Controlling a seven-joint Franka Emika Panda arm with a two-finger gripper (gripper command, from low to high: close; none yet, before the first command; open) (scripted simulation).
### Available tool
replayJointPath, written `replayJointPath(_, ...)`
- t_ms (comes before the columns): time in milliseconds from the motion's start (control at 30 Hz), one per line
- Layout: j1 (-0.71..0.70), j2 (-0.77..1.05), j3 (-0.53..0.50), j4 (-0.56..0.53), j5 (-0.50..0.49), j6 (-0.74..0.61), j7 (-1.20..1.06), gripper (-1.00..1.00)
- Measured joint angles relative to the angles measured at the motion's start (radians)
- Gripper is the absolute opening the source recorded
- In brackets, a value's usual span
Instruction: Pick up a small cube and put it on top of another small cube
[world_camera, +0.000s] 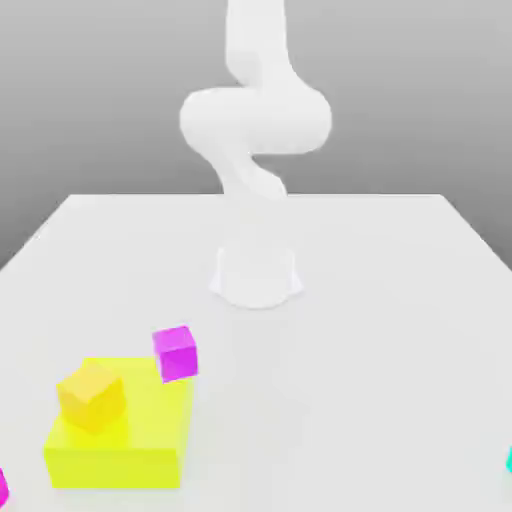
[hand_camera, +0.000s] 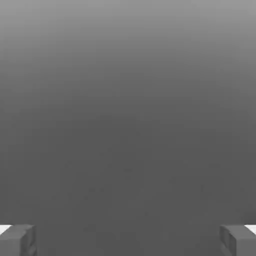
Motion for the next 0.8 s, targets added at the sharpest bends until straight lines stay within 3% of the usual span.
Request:
replayJointPath(267,-0.210,0.299,0.087,0.051,-0.131,0.040,0.364,0.00)
replayJointPath(500,-0.320,0.555,0.087,0.094,-0.232,0.074,0.668,0.00)
replayJointPath(800,-0.423,0.862,0.030,0.143,-0.234,0.142,0.971,0.00)
